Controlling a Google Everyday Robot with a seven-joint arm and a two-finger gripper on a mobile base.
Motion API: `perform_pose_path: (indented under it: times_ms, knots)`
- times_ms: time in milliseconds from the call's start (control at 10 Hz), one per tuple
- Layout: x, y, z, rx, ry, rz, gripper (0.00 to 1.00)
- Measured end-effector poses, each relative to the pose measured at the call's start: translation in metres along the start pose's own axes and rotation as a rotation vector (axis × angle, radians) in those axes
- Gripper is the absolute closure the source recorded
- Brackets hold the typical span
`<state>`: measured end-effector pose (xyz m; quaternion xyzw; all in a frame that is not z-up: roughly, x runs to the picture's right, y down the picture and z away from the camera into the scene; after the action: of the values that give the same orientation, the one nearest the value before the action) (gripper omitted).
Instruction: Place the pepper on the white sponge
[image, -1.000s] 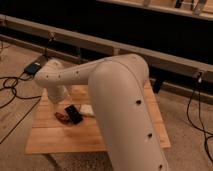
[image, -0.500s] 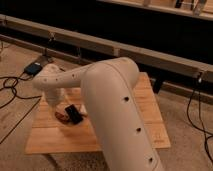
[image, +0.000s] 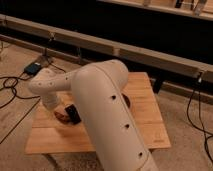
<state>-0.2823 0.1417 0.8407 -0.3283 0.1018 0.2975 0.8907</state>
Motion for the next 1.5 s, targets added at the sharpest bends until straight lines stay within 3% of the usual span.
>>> perform_pose_path:
  times_ms: [200,400,1200,1300,1500]
  knots:
    - [-0.004,0.004,0.007,-0.005,0.015,-0.019,0.36]
    - [-0.007,0.006,0.012,-0.013,0.028,-0.031,0.42]
    - [-0.010,0.005,0.037,-0.033,0.086,-0.052,0.43]
    - [-0.010,0.005,0.038,-0.034,0.090,-0.055,0.47]
    - [-0.010,0.005,0.041,-0.038,0.099,-0.059,0.69]
